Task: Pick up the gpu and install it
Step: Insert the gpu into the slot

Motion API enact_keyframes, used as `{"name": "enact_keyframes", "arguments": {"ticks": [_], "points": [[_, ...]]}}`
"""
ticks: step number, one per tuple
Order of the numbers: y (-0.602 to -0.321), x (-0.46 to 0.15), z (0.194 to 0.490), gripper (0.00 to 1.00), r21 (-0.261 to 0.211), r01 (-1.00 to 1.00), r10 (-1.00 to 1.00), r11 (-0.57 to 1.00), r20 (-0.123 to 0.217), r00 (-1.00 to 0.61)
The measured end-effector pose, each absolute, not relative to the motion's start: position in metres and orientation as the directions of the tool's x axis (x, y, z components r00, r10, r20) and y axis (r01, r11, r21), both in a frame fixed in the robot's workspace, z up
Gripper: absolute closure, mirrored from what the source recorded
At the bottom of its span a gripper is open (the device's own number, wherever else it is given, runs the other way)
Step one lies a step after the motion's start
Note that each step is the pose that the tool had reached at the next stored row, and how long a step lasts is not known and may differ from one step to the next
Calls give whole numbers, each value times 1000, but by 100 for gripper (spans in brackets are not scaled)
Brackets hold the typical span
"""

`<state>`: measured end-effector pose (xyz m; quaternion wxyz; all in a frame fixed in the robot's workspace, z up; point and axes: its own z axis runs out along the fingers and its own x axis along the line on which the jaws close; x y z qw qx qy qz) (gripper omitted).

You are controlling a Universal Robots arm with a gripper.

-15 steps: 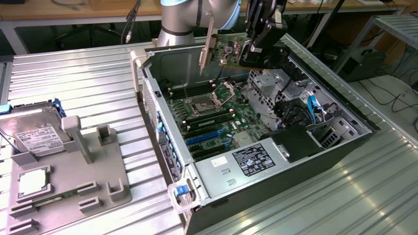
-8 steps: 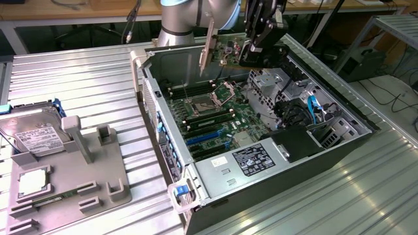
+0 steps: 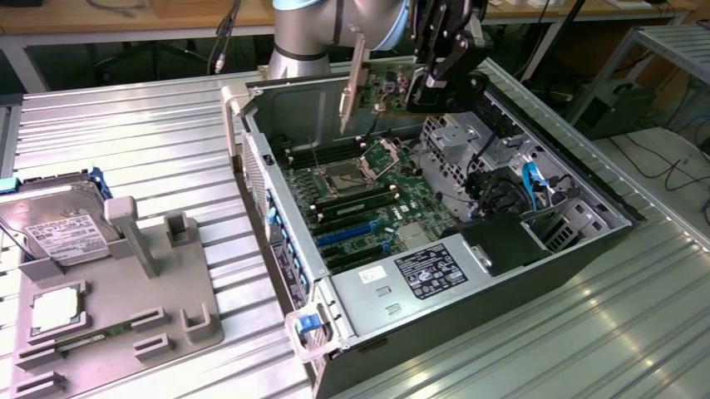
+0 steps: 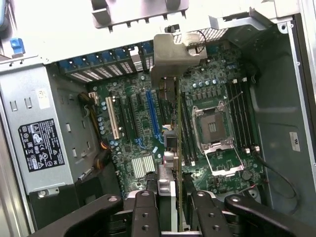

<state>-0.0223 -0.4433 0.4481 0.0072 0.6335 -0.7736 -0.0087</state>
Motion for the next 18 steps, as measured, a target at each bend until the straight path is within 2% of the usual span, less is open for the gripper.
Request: {"name": "enact_keyframes", "arguments": {"ticks": [18], "points": [[-443,-22,441,70,12,-994,-995,105,4,-105]]}}
